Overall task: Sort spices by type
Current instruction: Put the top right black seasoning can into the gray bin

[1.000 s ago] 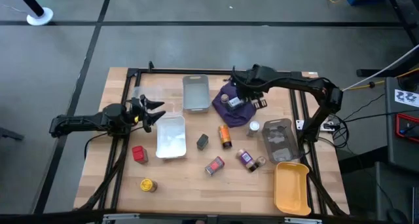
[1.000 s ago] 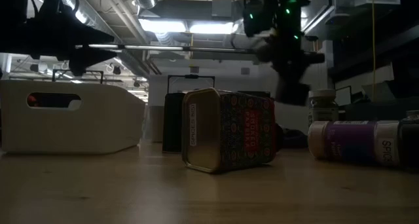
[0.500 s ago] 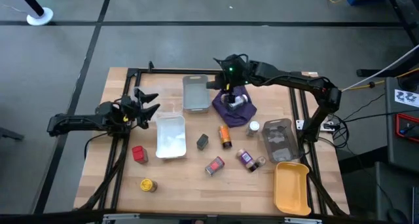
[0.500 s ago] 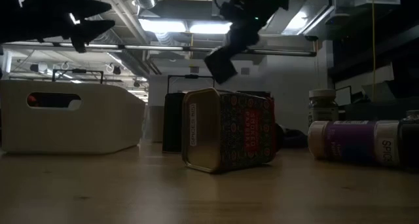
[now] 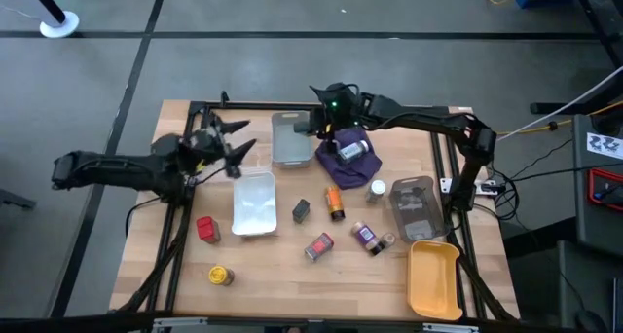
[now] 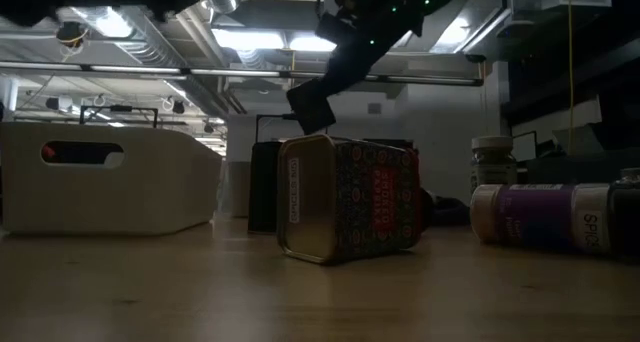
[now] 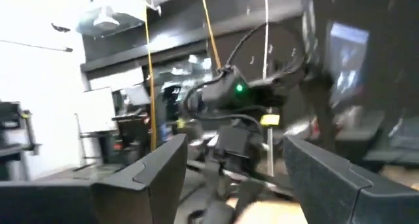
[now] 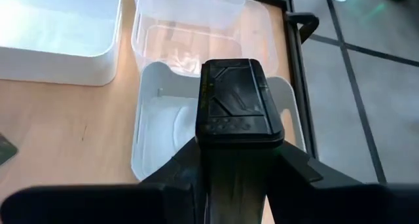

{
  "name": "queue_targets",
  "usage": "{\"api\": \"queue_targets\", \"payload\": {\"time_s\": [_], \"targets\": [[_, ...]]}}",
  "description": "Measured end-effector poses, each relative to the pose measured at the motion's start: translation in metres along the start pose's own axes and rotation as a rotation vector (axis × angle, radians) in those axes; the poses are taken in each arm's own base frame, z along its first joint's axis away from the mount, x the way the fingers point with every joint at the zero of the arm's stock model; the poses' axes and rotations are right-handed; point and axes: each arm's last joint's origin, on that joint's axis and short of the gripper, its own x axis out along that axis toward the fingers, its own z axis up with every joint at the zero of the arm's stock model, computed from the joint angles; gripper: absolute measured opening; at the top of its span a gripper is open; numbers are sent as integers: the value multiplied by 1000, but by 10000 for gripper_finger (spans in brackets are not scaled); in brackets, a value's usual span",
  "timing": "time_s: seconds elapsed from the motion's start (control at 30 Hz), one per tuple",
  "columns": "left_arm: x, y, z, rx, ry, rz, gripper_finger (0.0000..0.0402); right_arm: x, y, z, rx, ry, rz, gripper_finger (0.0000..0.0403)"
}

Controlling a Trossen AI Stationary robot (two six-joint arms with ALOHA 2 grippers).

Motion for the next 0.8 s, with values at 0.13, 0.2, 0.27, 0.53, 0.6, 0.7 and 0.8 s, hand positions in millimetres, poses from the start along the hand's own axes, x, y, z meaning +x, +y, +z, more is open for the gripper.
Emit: {"api": "queue_targets", "payload": {"time_s": [0.13, 0.2, 0.27, 0.53, 0.6, 0.7, 0.8], "targets": [[42, 0, 5, 98, 230, -1, 235, 9, 0, -3, 4, 8, 7, 113], [61, 2, 4, 163, 345, -4, 235, 11, 1, -4, 16, 3, 18, 114], [76, 4, 1, 214, 438, -9, 235, 12, 1, -5, 38, 2, 30, 114], [113, 11, -23, 258, 630, -118, 235, 14, 2, -4, 73, -14, 42, 114], [118, 14, -29, 253, 649, -122, 235, 14, 2, -3, 77, -25, 59, 114], [121, 20, -36, 229, 663, -141, 235, 14, 2, -2, 79, -41, 79, 114], [123, 25, -43, 152, 676, -174, 235, 14, 2, -2, 80, -44, 79, 114]]}}
